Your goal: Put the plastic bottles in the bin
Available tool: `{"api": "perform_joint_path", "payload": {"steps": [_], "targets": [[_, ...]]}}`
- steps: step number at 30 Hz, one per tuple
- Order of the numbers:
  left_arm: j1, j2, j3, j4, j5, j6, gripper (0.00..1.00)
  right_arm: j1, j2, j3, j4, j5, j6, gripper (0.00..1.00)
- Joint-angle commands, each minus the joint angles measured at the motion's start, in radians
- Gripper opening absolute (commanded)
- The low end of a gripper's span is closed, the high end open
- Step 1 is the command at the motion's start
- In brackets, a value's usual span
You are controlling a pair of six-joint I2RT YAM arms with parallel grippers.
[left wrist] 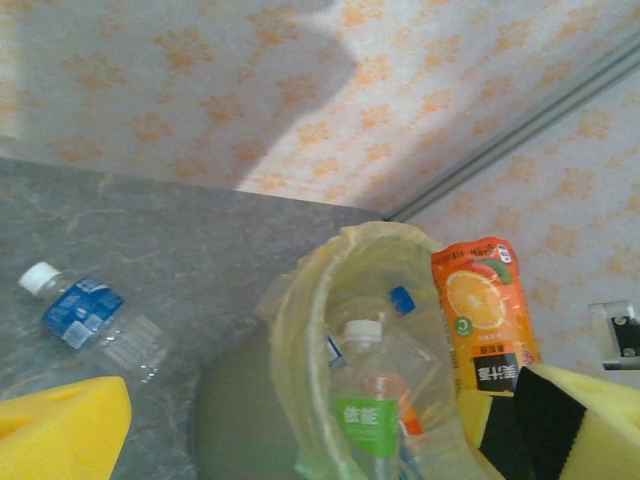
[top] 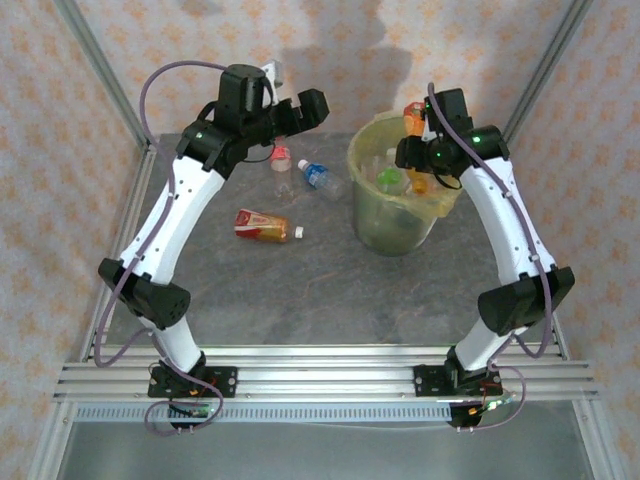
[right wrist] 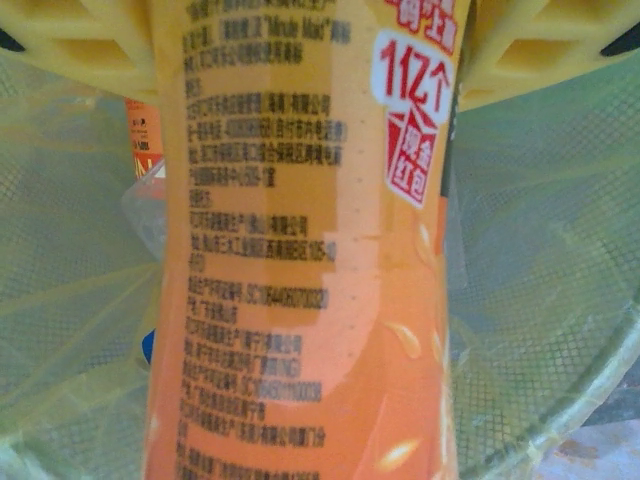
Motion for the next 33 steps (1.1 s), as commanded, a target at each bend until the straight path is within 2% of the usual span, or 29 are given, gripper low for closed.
{"api": "perform_joint_path", "payload": {"steps": [1, 5, 7, 19, 27, 33], "targets": [[-0.007, -0.061, -0.046, 0.002, -0.087, 0.03, 1.0, -0.008, 0.021, 0.055, -0.055, 0.052, -0.022, 0.63], [-0.006, -0.097, -0.095, 0.007, -0.129, 0.058, 1.0, -0.008, 0.024, 0.066, -0.075, 0.082, -0.024, 0.84], [-0.004, -0.107, -0.108, 0.009, -0.145, 0.061, 1.0, -0.007, 0.018, 0.068, -0.078, 0.089, -0.026, 0.88], [-0.001, -0.119, -0.129, 0.006, -0.174, 0.063, 1.0, -0.007, 0.037, 0.147, -0.067, 0.093, -0.007, 0.88], [0.003, -0.125, -0.156, -0.003, -0.186, 0.062, 1.0, -0.007, 0.196, 0.309, -0.061, 0.125, 0.015, 0.89], [0.012, -0.146, -0.193, 0.001, -0.198, 0.058, 1.0, -0.007, 0.325, 0.432, -0.112, 0.153, 0.001, 0.83]]}}
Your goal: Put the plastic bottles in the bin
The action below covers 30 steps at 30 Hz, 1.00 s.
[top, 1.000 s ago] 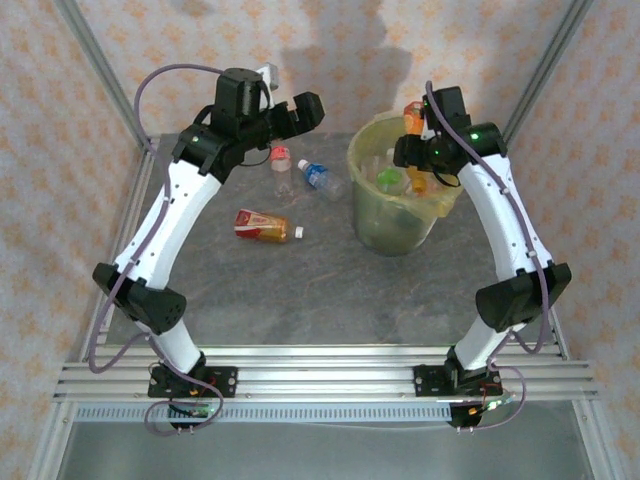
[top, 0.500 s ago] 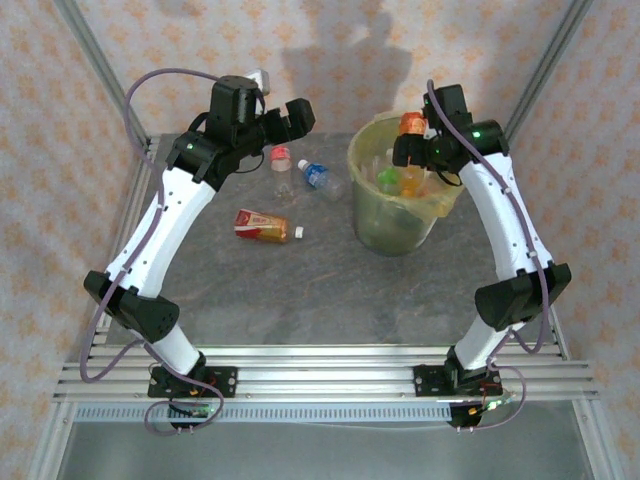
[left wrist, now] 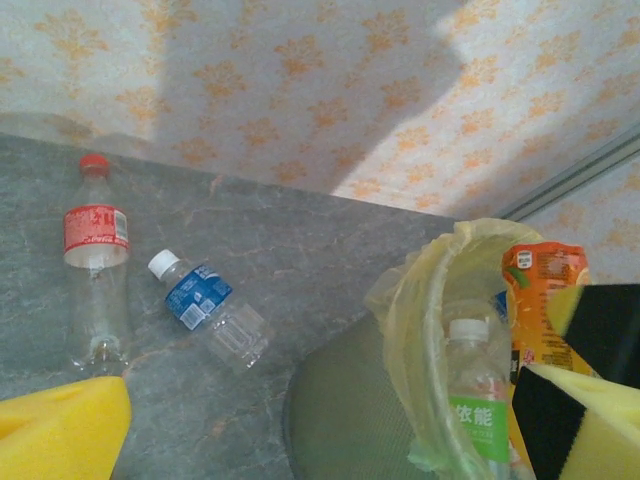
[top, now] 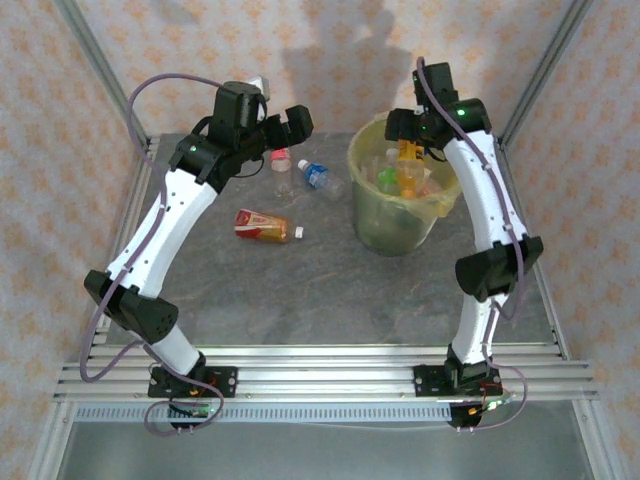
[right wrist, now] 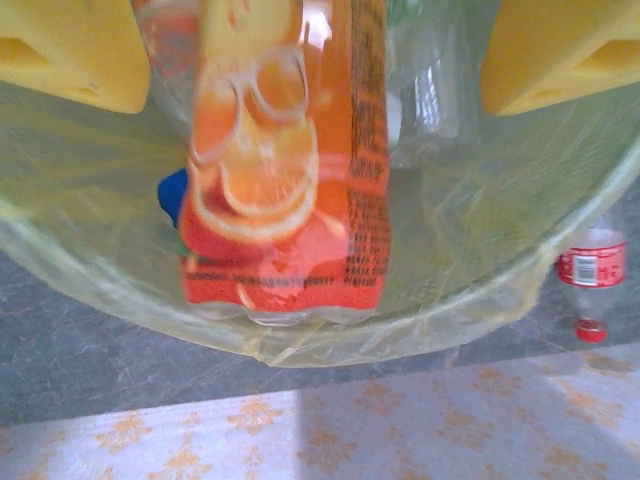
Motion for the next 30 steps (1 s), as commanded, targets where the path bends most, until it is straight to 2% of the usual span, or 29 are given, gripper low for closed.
{"api": "perform_joint_path", "payload": {"steps": [1, 8, 10, 16, 19, 24, 28, 30], "targets": [[0.011, -0.049, -0.026, 0.005, -0.034, 0.009, 1.0, -0.008, 0.047, 0.068, -0.065, 0.057, -0.002, 0.8], [0.02, -0.064, -0.056, 0.008, -0.044, 0.002, 1.0, -0.008, 0.051, 0.068, -0.108, 0.061, -0.026, 0.52], [0.023, -0.063, -0.059, 0.008, -0.043, 0.002, 1.0, -0.007, 0.043, 0.07, -0.13, 0.069, -0.038, 0.48], [0.032, -0.063, -0.072, 0.001, -0.048, -0.001, 1.0, -0.007, 0.037, 0.114, -0.243, 0.163, -0.053, 0.47], [0.037, -0.065, -0.081, -0.001, -0.048, -0.003, 1.0, -0.007, 0.035, 0.118, -0.258, 0.231, -0.072, 0.48], [0.04, -0.07, -0.092, -0.001, -0.048, -0.005, 1.0, -0.009, 0.062, 0.148, -0.28, 0.272, -0.092, 0.51], [0.041, -0.072, -0.095, -0.003, -0.05, -0.004, 1.0, -0.012, 0.098, 0.184, -0.299, 0.261, -0.082, 0.51], [0.041, -0.071, -0.096, -0.004, -0.051, -0.004, 1.0, -0.017, 0.113, 0.199, -0.296, 0.207, -0.066, 0.51]]}}
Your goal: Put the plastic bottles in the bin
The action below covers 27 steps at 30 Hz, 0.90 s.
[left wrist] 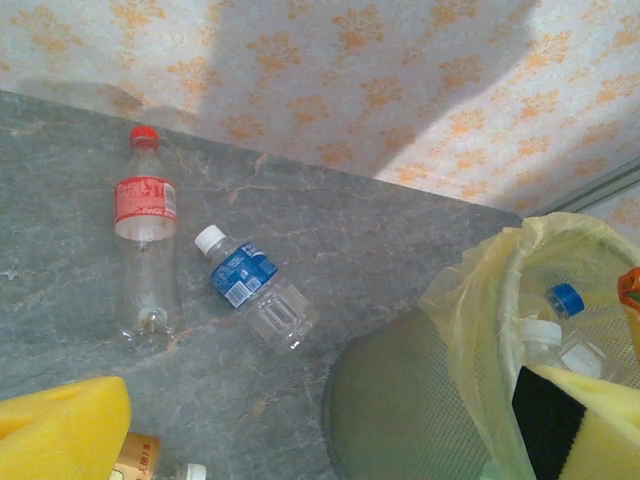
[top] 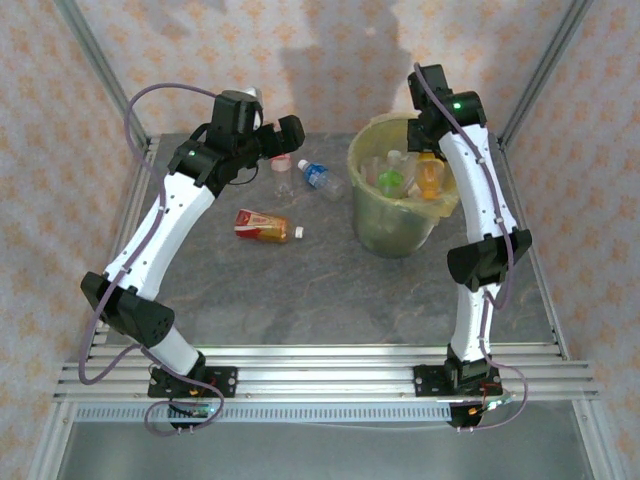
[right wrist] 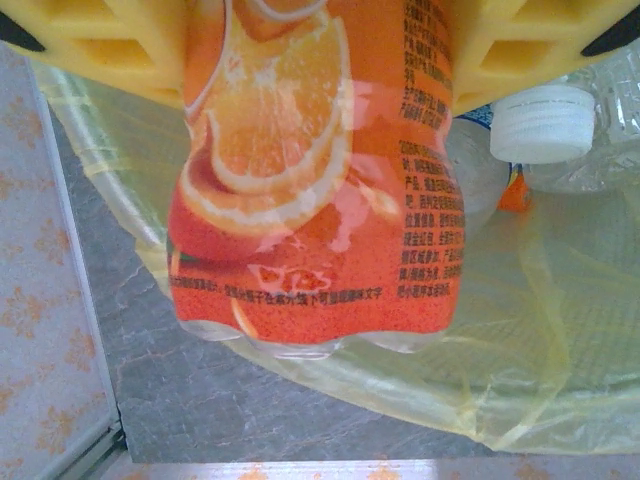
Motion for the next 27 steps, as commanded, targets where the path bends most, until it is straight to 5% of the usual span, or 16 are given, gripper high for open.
{"api": "perform_joint_path", "payload": {"steps": [1, 6, 16, 27], "targets": [[0.015, -0.04, -0.008, 0.0, -0.027, -0.001, 1.0, -0.014, 0.031, 0.04, -0.044, -0.033, 0.008, 0.51], [0.015, -0.04, -0.012, -0.003, -0.029, 0.002, 1.0, -0.015, 0.042, 0.067, 0.003, -0.181, 0.08, 0.5], [0.018, -0.043, -0.027, 0.001, -0.033, 0.004, 1.0, -0.01, -0.039, 0.024, 0.141, -0.227, 0.255, 0.47], [0.019, -0.052, -0.041, 0.0, -0.046, 0.01, 1.0, 0.049, -0.198, -0.347, 0.481, -0.138, 0.51, 0.48]]}}
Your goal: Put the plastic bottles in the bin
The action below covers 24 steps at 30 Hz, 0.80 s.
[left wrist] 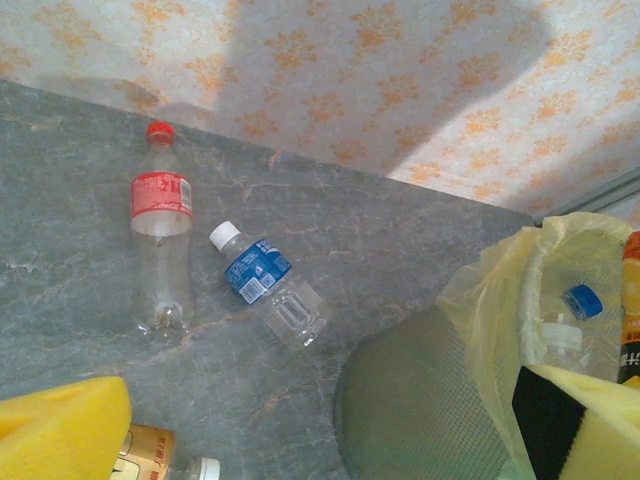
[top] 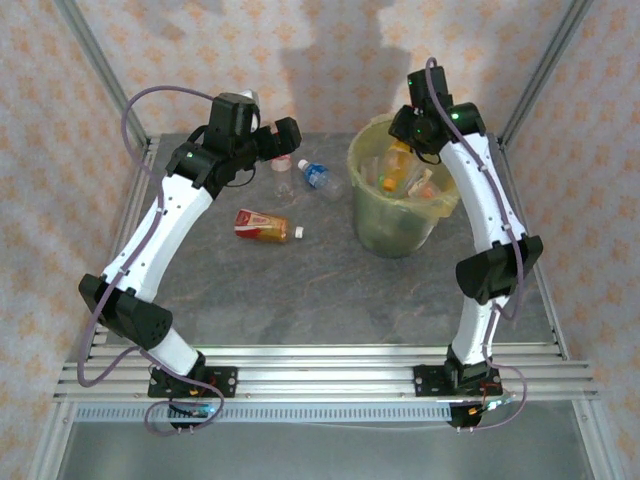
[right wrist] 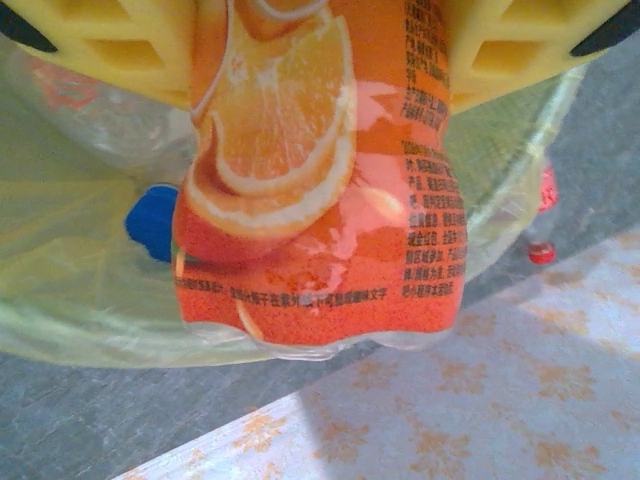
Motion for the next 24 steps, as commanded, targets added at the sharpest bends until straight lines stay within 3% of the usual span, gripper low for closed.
{"api": "perform_joint_path", "payload": {"steps": [1, 10, 17, 21, 24], "targets": [[0.008, -0.037, -0.014, 0.0, -0.04, 0.011, 1.0, 0.026, -0.071, -0.105, 0.158, 0.074, 0.125, 0.48], [0.01, -0.039, -0.019, -0.003, -0.038, 0.017, 1.0, 0.058, -0.189, -0.369, 0.316, 0.159, 0.264, 0.55], [0.01, -0.028, -0.015, 0.002, -0.025, 0.011, 1.0, 0.063, -0.206, -0.385, 0.277, 0.156, 0.259, 0.75], [0.01, -0.028, -0.014, 0.002, -0.024, 0.009, 1.0, 0.074, -0.213, -0.324, 0.189, 0.215, 0.206, 0.91], [0.01, -0.03, -0.014, 0.003, -0.027, 0.01, 1.0, 0.076, -0.23, -0.297, 0.141, 0.28, 0.163, 0.95]]}}
